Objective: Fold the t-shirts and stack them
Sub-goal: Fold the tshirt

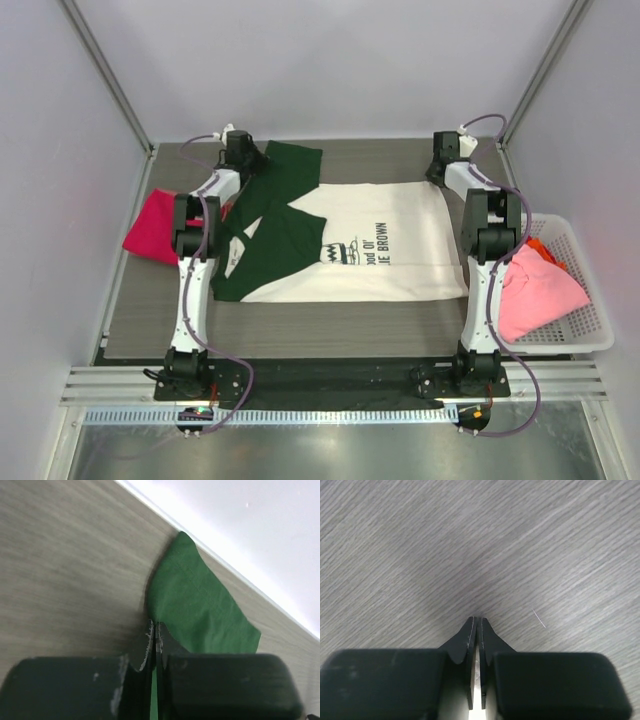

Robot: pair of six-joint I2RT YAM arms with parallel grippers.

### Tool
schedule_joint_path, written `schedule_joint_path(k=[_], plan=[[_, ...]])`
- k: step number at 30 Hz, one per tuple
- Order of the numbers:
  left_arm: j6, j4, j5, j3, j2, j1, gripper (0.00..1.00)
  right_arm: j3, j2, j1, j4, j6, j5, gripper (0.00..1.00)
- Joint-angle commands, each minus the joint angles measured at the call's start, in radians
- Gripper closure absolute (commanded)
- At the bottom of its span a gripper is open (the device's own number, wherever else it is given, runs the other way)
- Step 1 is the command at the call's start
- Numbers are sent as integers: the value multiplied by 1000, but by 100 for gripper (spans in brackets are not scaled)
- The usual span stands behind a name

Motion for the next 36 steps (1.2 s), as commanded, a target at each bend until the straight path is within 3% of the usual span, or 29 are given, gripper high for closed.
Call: schedule_joint_path(k=[1,3,14,22,36], plan=[[53,88,4,-118,-100,2,100,-36,-60,2,-36,2,-6,92],[82,125,10,-158,-132,1,100,-53,-86,-1,-36,5,-5,98],[102,406,21,-393,-278,2,100,-130,-192,-3,-11,13,-5,99],[108,412,47,-386,-333,2,100,-144,-232,-1,-11,27,-5,99],[116,544,91,-566,-496,2,100,-231,-339,-58,6,53,-44,99]])
